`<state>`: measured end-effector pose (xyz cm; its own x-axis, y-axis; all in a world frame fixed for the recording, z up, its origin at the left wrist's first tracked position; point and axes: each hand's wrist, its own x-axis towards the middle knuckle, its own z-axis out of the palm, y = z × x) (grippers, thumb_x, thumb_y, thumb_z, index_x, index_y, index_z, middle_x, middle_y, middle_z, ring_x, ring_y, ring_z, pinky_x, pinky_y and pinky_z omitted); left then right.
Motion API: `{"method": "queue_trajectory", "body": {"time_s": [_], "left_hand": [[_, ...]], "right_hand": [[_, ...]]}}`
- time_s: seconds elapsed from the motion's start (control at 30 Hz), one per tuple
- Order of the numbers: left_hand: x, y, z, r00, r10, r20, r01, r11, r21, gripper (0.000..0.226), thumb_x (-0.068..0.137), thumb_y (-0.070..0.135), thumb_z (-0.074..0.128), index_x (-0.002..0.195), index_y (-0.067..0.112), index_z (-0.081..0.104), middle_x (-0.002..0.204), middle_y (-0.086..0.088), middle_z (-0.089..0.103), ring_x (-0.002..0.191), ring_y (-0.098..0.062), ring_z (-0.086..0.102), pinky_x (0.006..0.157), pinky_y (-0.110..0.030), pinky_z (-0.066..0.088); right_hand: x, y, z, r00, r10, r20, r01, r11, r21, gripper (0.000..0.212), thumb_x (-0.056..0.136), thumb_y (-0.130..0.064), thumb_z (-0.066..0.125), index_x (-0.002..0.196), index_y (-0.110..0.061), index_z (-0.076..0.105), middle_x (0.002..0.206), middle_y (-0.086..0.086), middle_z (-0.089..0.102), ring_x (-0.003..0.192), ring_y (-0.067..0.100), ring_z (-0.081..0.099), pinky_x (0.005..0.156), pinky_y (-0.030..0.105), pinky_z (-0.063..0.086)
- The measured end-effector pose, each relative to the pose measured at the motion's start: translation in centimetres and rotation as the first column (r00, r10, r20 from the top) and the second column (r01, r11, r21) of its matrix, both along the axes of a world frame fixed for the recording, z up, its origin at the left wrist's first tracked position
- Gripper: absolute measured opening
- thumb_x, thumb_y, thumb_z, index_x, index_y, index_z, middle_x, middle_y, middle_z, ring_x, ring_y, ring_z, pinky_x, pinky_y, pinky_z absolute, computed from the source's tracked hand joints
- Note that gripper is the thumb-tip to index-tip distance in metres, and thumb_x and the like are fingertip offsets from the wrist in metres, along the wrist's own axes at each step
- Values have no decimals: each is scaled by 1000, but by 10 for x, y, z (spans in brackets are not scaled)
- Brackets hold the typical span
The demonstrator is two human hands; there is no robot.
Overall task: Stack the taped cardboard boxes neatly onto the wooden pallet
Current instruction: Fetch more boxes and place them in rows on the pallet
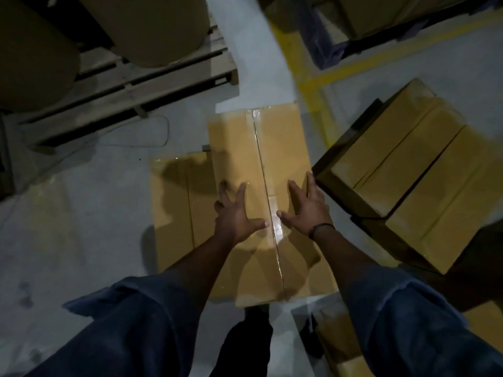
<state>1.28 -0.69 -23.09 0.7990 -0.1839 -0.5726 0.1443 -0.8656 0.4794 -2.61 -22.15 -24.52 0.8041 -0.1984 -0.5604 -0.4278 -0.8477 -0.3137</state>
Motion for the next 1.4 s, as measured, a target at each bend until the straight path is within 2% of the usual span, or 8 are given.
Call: {"method": "queue_trajectory", "body": {"time_s": [0.17,0.33,0.53,0.8,0.97,1.1,1.23,1.4], "left_hand": [[-14,3,8,981,-154,117,143,985,101,118,62,73,84,158,42,23,168,1,-8,144,-47,22,109,-62,39],[-51,-4,56,946,-265,187,245,962,120,116,60,79,80,158,43,28,169,1,-3,145,-48,20,109,-65,36],[-119,-11,151,877,-408,255,397,913,96,118,59,85,75,159,45,27,171,5,-2,148,-45,20,113,-62,35],[-273,9,262,757,-554,347,574,817,53,117,57,89,72,157,48,25,170,8,-2,146,-46,23,112,-61,38],[-393,14,312,641,-686,343,719,694,45,116,59,85,74,158,48,25,169,11,-6,147,-43,20,116,-60,32],[-466,-5,358,471,-801,370,837,538,101,114,65,83,73,160,45,23,170,7,-8,147,-43,17,115,-61,32],[-518,-37,390,341,-852,397,897,421,133,112,66,82,74,160,43,26,171,5,-5,147,-45,19,114,-60,32],[-556,-72,391,219,-893,393,948,291,131,113,64,85,72,159,43,27,171,6,-2,145,-48,25,113,-62,34]], "right_hand": [[-13,-2,13,1000,-5,12,5,1000,-8,95,81,-69,68,157,-47,18,167,-11,-20,149,38,14,119,56,29],[-75,-1,67,996,-75,49,76,997,-26,94,82,-74,63,158,-47,16,168,-11,-16,147,38,14,119,54,24],[-182,12,169,960,-247,131,260,960,-100,90,81,-79,58,156,-48,20,168,-13,-12,146,35,17,119,53,28],[-368,55,286,887,-414,207,449,878,-168,88,81,-79,57,155,-49,21,168,-11,-11,146,39,19,118,53,26],[-514,95,336,806,-547,227,591,771,-239,90,79,-83,54,155,-45,25,167,-9,-8,140,37,27,115,49,32],[-610,111,367,675,-686,273,738,636,-225,92,79,-81,58,157,-44,24,167,-11,-9,142,36,26,116,49,33],[-671,109,393,551,-770,321,834,511,-206,92,80,-79,60,157,-44,25,168,-10,-8,144,35,25,117,48,31],[-722,98,400,457,-828,325,889,419,-184,92,79,-79,59,157,-42,27,168,-8,-5,143,37,25,116,49,30]]}}
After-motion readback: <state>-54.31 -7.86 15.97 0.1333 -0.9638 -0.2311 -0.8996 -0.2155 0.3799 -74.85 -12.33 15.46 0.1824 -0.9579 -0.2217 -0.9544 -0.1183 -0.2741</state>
